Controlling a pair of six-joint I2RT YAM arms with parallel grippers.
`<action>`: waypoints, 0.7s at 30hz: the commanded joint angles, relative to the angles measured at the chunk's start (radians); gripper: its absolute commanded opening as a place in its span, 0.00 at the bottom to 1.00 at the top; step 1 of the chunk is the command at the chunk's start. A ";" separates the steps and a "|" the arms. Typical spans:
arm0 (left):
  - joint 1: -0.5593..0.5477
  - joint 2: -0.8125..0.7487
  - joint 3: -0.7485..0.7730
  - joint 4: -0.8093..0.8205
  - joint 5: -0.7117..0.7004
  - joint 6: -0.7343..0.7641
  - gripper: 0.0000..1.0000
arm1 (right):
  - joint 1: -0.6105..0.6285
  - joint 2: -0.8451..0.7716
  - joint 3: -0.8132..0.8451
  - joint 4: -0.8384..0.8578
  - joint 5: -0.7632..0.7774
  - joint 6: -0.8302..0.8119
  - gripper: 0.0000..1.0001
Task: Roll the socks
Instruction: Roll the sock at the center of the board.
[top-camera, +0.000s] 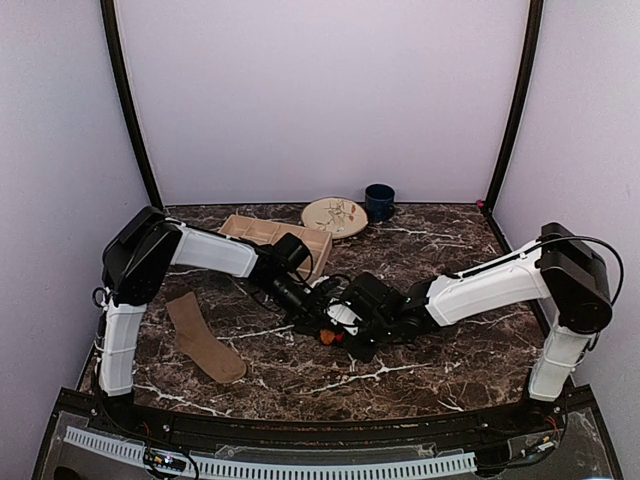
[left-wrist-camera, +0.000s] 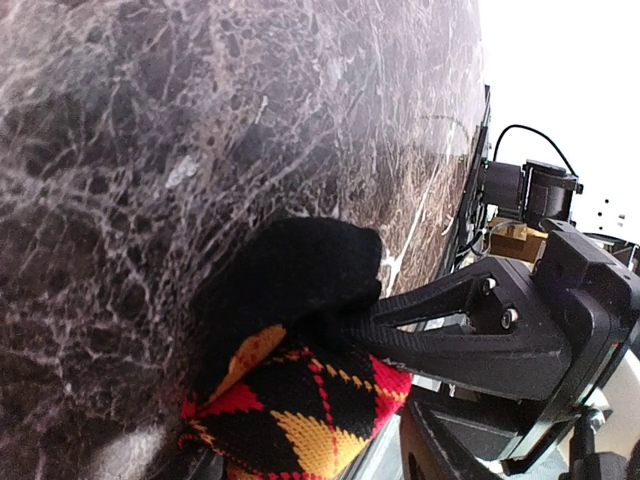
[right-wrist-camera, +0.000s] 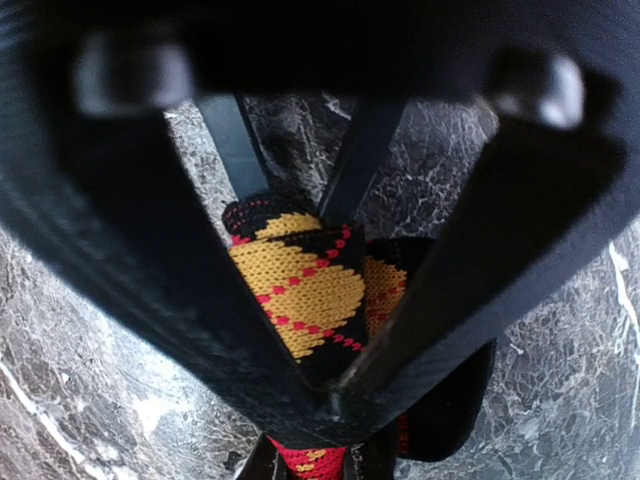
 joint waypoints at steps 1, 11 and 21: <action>0.036 0.040 -0.068 -0.039 -0.289 -0.033 0.58 | -0.020 -0.013 -0.034 -0.047 -0.071 0.049 0.09; 0.052 -0.023 -0.150 -0.013 -0.328 -0.044 0.58 | -0.035 -0.031 -0.051 -0.059 -0.105 0.081 0.09; 0.057 -0.075 -0.188 0.026 -0.319 -0.059 0.59 | -0.064 -0.033 -0.042 -0.080 -0.163 0.111 0.08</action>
